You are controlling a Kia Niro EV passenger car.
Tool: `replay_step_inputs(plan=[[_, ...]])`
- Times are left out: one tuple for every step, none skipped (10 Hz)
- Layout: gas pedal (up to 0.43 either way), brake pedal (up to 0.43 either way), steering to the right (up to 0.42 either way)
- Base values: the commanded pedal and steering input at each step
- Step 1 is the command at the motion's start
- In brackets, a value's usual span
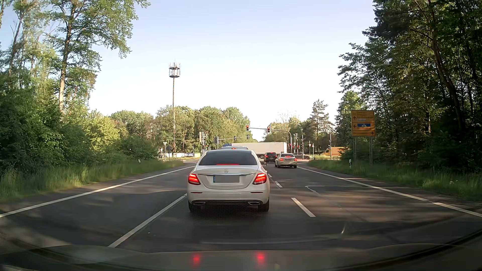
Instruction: Follow the waypoints while adhering to traffic rules and regulations
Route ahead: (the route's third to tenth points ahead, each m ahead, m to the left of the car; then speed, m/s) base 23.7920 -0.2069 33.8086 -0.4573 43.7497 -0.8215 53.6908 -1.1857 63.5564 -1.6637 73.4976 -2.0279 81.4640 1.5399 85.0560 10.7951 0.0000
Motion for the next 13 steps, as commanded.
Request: replay_step_inputs(plan=[[0.0, 0.006, -0.004], [0.0, 0.0, -0.004], [0.0, 0.0, -0.004], [0.0, 0.0, -0.005], [0.0, 0.0, -0.004], [0.0, 0.0, -0.004], [0.0, 0.0, -0.005], [0.0, 0.0, -0.004], [0.0, 0.0, -0.004], [0.0, 0.0, -0.005], [0.0, 0.0, -0.004], [0.0, 0.0, -0.004], [0.0, 0.0, -0.004]])
